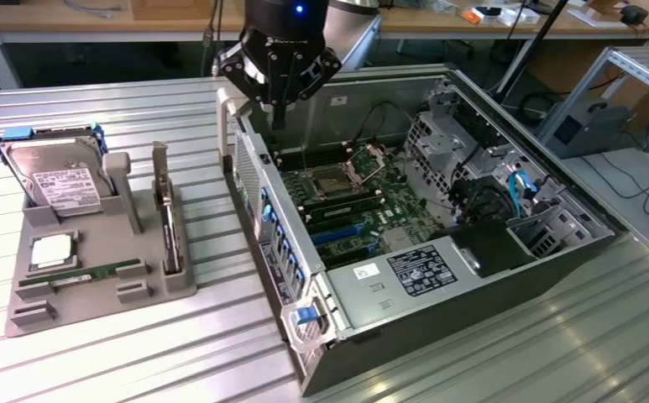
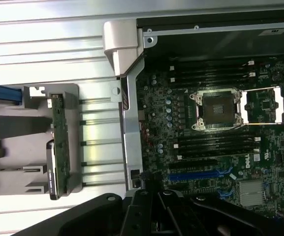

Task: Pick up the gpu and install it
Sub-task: 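Reach for the gpu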

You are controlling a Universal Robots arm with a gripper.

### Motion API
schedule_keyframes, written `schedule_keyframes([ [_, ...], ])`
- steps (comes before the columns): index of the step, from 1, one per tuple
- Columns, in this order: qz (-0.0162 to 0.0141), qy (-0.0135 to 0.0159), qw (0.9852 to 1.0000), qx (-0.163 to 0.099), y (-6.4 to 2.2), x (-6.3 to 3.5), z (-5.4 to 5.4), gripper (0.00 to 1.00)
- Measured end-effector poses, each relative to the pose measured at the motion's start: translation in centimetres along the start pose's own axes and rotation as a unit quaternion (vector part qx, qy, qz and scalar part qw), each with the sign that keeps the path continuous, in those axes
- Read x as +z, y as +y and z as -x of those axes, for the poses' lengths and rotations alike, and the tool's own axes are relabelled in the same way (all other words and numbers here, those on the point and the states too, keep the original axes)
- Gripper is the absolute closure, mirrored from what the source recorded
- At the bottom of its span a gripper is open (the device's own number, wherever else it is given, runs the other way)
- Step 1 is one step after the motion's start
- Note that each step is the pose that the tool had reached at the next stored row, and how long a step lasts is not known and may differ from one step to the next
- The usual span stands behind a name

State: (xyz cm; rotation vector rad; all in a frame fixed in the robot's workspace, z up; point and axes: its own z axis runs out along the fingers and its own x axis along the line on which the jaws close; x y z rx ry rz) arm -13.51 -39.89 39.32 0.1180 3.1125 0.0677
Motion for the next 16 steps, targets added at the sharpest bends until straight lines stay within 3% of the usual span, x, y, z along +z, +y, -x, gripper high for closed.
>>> schedule_keyframes([
  [16, 0.0000, 0.0000, 1.0000, 0.000, -0.08, -0.01, -0.98, 0.89],
])
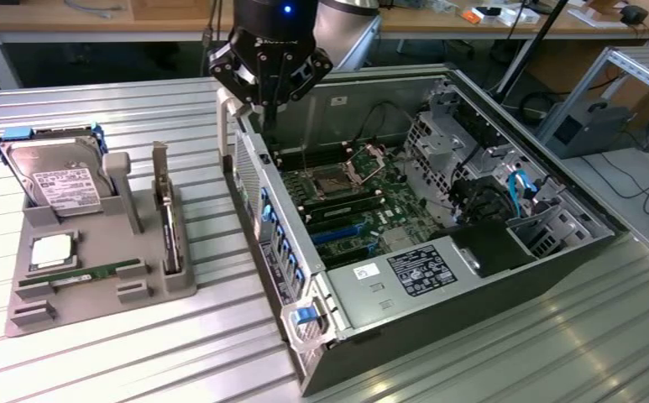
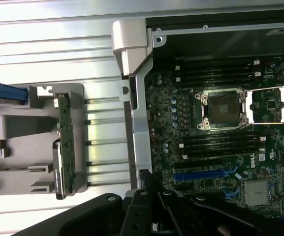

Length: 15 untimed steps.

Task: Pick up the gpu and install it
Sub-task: 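Reach for the gpu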

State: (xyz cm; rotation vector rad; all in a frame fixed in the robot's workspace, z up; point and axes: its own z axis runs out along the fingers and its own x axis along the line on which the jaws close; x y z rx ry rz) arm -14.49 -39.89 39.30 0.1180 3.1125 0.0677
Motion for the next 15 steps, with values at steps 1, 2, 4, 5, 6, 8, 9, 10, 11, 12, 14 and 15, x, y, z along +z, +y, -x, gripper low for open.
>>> schedule_keyframes([
  [1, 0.0000, 0.0000, 1.0000, 0.000, 0.00, 0.00, -0.06, 0.89],
  [2, 0.0000, 0.0000, 1.0000, 0.000, -0.01, 0.00, -0.11, 0.89],
  [4, 0.0000, 0.0000, 1.0000, 0.000, -0.02, 0.00, -0.22, 0.89],
  [5, 0.0000, 0.0000, 1.0000, 0.000, -0.02, 0.00, -0.25, 0.89],
  [6, 0.0000, 0.0000, 1.0000, 0.000, -0.02, 0.00, -0.28, 0.89],
  [8, 0.0000, 0.0000, 1.0000, 0.000, -0.03, -0.01, -0.39, 0.89],
  [9, 0.0000, 0.0000, 1.0000, 0.000, -0.03, 0.00, -0.46, 0.89],
  [10, 0.0000, 0.0000, 1.0000, 0.000, -0.04, 0.00, -0.48, 0.89],
  [11, 0.0000, 0.0000, 1.0000, 0.000, -0.04, 0.00, -0.55, 0.89],
  [12, 0.0000, 0.0000, 1.0000, 0.000, -0.04, 0.00, -0.58, 0.89],
  [14, 0.0000, 0.0000, 1.0000, 0.000, -0.05, 0.00, -0.68, 0.89],
  [15, 0.0000, 0.0000, 1.0000, 0.000, -0.06, 0.00, -0.74, 0.89],
])
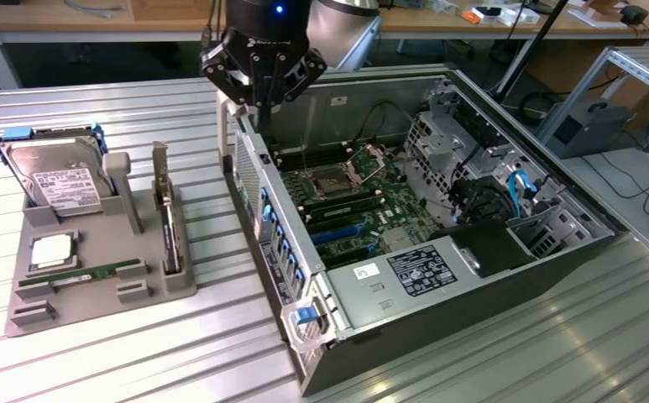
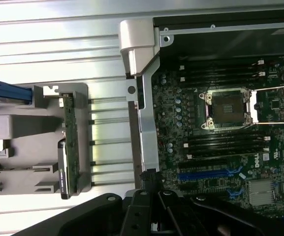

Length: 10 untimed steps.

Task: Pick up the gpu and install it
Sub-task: 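Reach for the gpu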

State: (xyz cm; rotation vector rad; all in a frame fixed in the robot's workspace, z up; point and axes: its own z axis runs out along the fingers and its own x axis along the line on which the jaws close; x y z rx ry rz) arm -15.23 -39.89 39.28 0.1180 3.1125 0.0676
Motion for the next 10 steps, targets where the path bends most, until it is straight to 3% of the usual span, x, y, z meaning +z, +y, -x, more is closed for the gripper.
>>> schedule_keyframes([
  [10, 0.0000, 0.0000, 1.0000, 0.000, -0.04, 0.00, -0.54, 0.89],
])
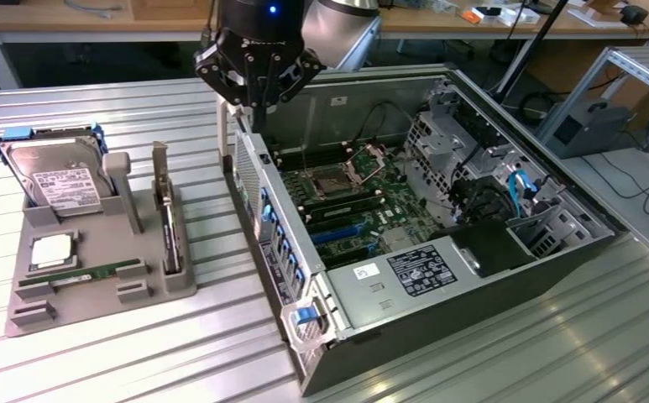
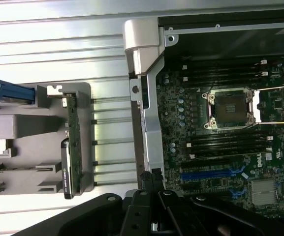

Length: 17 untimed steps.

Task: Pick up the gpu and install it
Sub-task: 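Reach for the gpu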

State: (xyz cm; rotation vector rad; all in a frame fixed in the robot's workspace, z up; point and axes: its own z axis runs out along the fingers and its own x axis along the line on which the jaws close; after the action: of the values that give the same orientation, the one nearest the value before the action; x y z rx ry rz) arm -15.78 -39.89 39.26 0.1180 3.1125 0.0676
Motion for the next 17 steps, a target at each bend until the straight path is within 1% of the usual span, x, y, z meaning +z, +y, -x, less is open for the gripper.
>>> schedule_keyframes([
  [10, 0.0000, 0.0000, 1.0000, 0.000, -0.03, 0.00, -0.33, 0.89],
  [17, 0.0000, 0.0000, 1.0000, 0.000, -0.07, -0.02, -0.94, 0.89],
])
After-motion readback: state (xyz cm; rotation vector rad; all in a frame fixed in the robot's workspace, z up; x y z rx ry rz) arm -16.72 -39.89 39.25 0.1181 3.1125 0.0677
